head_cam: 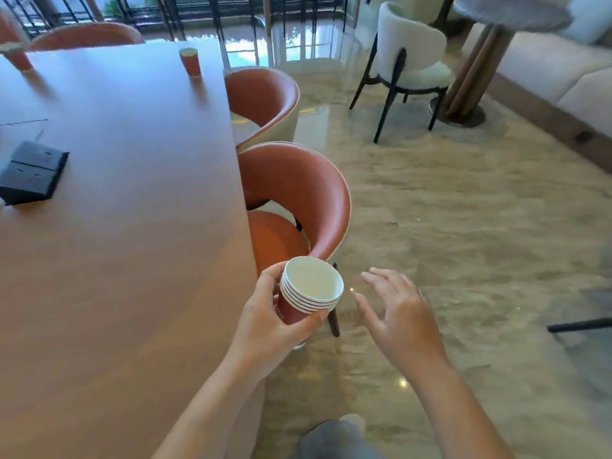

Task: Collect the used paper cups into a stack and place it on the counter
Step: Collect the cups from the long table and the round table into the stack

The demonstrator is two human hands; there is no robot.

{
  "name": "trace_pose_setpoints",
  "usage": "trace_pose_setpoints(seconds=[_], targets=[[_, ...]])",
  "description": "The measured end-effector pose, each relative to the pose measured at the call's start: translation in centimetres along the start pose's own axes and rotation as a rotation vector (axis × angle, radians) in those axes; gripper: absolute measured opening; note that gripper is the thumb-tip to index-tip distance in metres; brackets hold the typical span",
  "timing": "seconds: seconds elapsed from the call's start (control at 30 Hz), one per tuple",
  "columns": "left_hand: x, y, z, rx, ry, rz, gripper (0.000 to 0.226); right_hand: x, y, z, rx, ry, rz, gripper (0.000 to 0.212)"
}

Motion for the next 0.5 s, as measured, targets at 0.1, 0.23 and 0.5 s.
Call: trace_pose_setpoints(seconds=[0.1, 0.23, 0.5], targets=[[3.3, 4.2, -1.5, 0.047, 0.051, 0.095, 0.068, 0.3, -2.6, -4.1, -0.014, 0.079, -0.054, 0.032], [7.5, 9.1, -3.4, 0.09, 0.11, 0.19, 0.065, 0.9, -5.7, -8.7, -0.005, 0.173, -0.134, 0.032], [13.0, 16.7, -5.8, 0.109, 0.17, 0.302, 0.065, 1.8, -10.1, -15.5, -0.033, 0.271, -0.259, 0.032]])
Point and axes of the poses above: each hand's wrist, its own x-axis towards the middle knuckle, its own y-axis out of the palm, z = x × y, the point moved 2 cm from there along x, towards the middle knuckle, and after that the axes turned 7 degrees about z, right-handed, at the moved point
